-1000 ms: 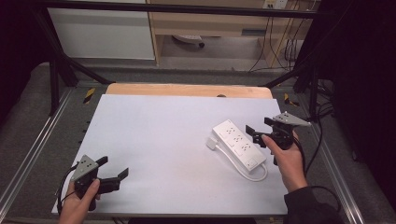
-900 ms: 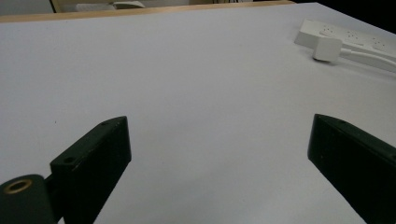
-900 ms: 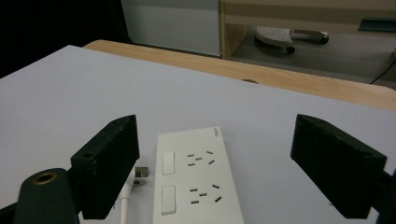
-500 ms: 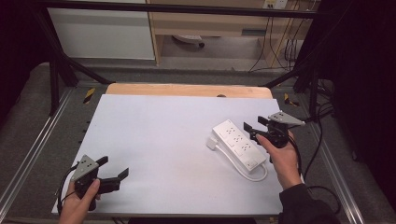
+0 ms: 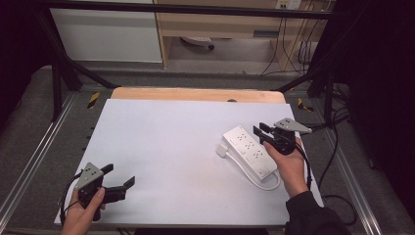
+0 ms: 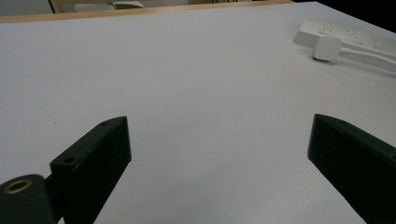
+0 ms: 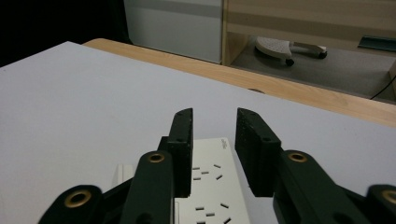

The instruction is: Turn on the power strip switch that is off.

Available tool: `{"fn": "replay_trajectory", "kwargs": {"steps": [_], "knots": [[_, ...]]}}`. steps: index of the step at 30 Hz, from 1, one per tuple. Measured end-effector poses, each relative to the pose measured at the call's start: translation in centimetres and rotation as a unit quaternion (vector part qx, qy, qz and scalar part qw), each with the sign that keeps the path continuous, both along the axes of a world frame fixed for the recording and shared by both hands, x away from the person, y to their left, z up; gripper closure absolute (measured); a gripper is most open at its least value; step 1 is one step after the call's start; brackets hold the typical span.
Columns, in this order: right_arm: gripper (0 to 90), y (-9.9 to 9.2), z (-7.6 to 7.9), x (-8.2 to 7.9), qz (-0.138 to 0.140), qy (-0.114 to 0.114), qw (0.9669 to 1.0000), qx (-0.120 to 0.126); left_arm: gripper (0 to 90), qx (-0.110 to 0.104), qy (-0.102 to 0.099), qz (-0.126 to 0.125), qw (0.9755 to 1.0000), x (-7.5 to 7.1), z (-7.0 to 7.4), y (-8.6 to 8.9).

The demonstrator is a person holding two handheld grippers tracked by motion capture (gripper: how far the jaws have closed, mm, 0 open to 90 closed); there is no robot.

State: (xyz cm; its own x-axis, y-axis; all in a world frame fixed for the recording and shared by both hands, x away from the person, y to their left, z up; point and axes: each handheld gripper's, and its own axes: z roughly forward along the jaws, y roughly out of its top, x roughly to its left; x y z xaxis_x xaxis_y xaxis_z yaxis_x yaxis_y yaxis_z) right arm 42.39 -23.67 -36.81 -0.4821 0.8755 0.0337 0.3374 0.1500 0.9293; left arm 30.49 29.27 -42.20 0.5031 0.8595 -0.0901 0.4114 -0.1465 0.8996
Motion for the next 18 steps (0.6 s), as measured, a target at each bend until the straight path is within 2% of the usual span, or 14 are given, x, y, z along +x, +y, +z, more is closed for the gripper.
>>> {"fn": "replay_trajectory", "kwargs": {"steps": [10, 14, 18], "knots": [[83.0, 1.0, -0.8, 0.3, 0.014, -0.006, 0.9998, -0.009, 5.9, 0.0, 0.0, 0.0, 1.0, 0.0, 0.0, 0.0], [86.4, 1.3, -1.5, 0.4, 0.014, 0.007, 0.9998, -0.007, 5.9, 0.0, -0.001, -0.001, 1.0, 0.0, 0.0, 0.0], [88.8, 1.5, -2.0, 0.5, 0.017, 0.009, 0.9998, -0.009, 5.9, 0.0, 0.0, 0.0, 1.0, 0.0, 0.0, 0.0]]}}
